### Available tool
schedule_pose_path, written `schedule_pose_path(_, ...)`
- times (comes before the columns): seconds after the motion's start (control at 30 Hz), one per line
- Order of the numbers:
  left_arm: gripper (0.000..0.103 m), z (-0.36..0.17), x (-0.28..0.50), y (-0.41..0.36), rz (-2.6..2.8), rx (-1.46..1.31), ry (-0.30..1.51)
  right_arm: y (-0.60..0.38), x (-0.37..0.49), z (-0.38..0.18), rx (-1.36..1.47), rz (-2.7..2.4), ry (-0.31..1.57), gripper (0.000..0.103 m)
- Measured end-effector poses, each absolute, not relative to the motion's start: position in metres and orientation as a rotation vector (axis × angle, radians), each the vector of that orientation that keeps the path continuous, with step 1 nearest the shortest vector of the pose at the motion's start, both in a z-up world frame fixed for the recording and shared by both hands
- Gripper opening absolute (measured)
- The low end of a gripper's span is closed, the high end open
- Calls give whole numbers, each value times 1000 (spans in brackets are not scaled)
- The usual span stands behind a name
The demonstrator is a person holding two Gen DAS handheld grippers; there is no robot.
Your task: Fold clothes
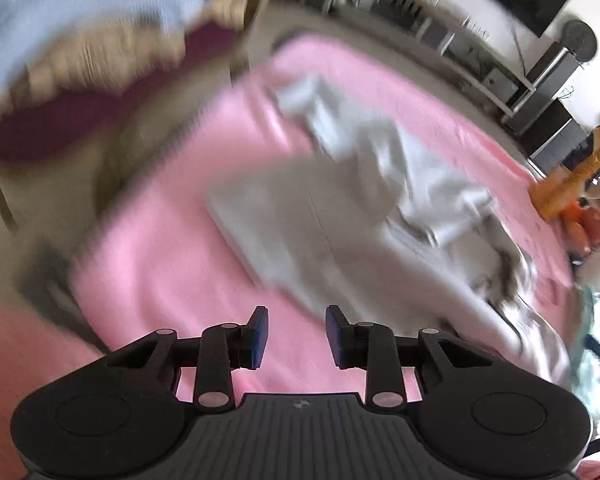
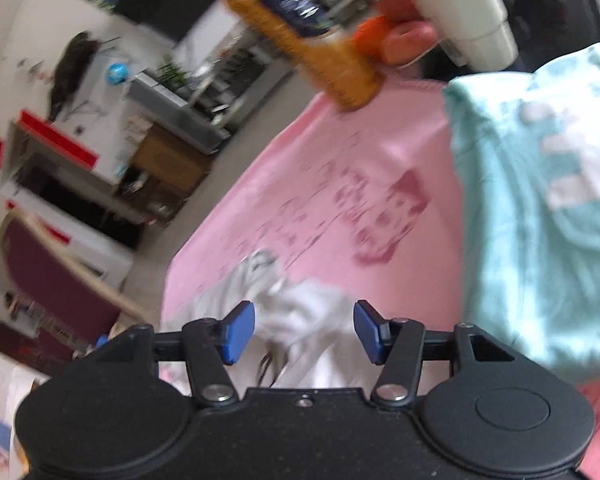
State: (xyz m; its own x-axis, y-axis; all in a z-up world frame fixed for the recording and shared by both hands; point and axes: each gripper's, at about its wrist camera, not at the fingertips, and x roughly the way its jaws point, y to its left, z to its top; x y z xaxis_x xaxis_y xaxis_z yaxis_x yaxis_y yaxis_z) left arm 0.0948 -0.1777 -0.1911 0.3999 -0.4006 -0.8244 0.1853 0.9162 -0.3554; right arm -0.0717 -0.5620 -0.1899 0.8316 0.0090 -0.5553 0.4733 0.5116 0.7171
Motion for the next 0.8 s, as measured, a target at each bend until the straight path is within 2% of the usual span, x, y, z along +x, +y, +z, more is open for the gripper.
schedule_pose_path(0.03, 19, -198, 94, -181, -371, -248, 1138, -555, -70, -192, 999, -273, 542, 54)
schedule_pose_path(0.07, 18, -204, 95, -183, -363, -282, 1165, -550, -69, -192, 994, -255, 546, 53)
schedule_pose_path(0.27, 18, -224, 117, -170, -261, -524, 1223, -541, -66, -191, 975, -216, 553, 54)
schedule_pose_path(0.43, 18, -229, 116, -182, -326, -616, 1301, -539, -70, -195, 1020, -204, 550, 54)
schedule_pose_path(0.6, 27, -240, 113, -218, -421, -600, 1360, -533, -67, -196, 996, -190, 566, 54)
schedule_pose_path(0.7, 35, -241, 114, -223, -441, -610, 1352, -530, -65, -196, 983, -183, 574, 54)
schedule_pose_path(0.8, 34, -246, 118, -219, -451, -639, 1344, -529, -63, -197, 979, -176, 582, 54)
